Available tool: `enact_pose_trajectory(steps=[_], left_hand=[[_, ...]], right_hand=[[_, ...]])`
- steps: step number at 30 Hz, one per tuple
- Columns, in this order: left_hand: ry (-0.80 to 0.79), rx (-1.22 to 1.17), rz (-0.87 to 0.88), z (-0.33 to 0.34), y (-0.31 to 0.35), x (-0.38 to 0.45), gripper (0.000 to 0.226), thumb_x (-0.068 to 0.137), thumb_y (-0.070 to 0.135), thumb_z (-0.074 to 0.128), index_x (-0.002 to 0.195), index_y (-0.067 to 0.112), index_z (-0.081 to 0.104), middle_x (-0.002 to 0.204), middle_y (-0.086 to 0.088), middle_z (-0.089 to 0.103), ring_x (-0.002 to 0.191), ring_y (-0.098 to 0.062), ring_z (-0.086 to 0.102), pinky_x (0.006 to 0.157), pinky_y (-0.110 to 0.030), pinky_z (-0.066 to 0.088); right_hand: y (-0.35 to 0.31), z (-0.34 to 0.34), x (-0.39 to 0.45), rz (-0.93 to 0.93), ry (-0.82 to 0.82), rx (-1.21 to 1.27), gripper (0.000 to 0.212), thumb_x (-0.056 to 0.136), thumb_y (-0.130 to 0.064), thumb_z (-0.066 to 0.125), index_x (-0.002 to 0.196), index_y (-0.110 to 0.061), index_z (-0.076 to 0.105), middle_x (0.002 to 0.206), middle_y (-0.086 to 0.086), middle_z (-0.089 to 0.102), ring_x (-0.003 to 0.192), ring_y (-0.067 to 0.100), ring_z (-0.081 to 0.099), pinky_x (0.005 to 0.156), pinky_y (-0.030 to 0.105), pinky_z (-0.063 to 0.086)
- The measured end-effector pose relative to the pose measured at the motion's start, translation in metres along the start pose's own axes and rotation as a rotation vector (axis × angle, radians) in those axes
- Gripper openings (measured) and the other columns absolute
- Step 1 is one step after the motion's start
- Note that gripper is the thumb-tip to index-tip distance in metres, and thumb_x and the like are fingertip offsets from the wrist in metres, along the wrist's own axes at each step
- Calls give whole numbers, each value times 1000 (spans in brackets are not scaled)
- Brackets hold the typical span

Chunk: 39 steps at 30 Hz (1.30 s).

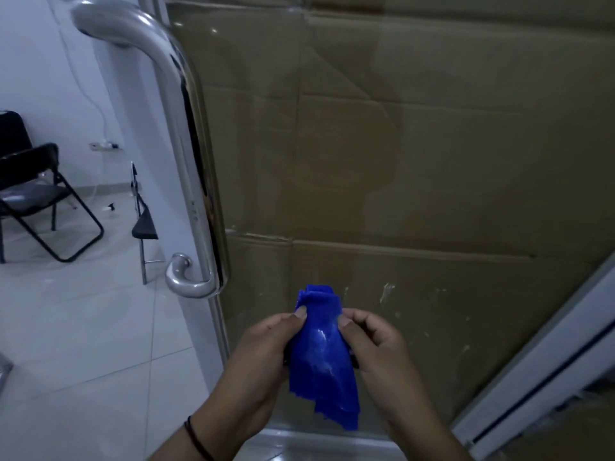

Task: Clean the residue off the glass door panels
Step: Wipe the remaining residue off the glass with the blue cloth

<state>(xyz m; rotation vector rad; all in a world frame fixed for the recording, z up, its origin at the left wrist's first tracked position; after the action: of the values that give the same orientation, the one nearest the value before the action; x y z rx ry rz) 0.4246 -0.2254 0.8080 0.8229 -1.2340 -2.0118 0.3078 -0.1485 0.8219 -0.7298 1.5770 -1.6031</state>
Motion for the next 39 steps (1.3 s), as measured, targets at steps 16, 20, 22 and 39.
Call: enact_pose_trajectory(steps=[16,20,22,39], left_hand=[[202,116,-19,-38,-46,-5,15,85,31,68,81,19,76,80,-18,73,72,-29,70,74,-43,55],[437,212,54,-73,-56,17,14,84,25,70,78,12,70,66,-17,69,59,-30,67,61,-43,54],[599,301,93,-96,-58,31,13,82,25,70,79,13,66,67,-18,68,63,-36,67,60,-46,54],[752,921,426,-81,-84,161,13,83,-3,55,76,8,52,74,-17,54,66,-28,49,65,-36,40]], right_hand=[[59,46,-2,274,108,54,22,93,-23,56,86,-3,61,55,-1,61,45,6,53,42,18,39],[67,41,15,276,115,-67,17,92,-28,56,91,-12,62,67,-4,60,56,6,54,52,20,39],[68,32,24,257,114,-103,12,91,-27,56,89,-15,61,72,-3,62,63,8,53,59,25,39],[78,-110,96,203,104,-100,25,87,13,49,70,-4,59,47,3,60,39,9,49,37,17,36]])
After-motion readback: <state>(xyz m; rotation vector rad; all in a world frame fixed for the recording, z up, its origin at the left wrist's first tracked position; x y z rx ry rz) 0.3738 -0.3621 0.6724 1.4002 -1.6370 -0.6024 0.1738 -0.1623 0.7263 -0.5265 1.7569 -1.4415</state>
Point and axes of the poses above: each hand's wrist, its own x-axis towards the middle knuckle, its own z-axis out of the palm, y = z × x, the point moved 6 cm from there along x, towards the middle knuckle
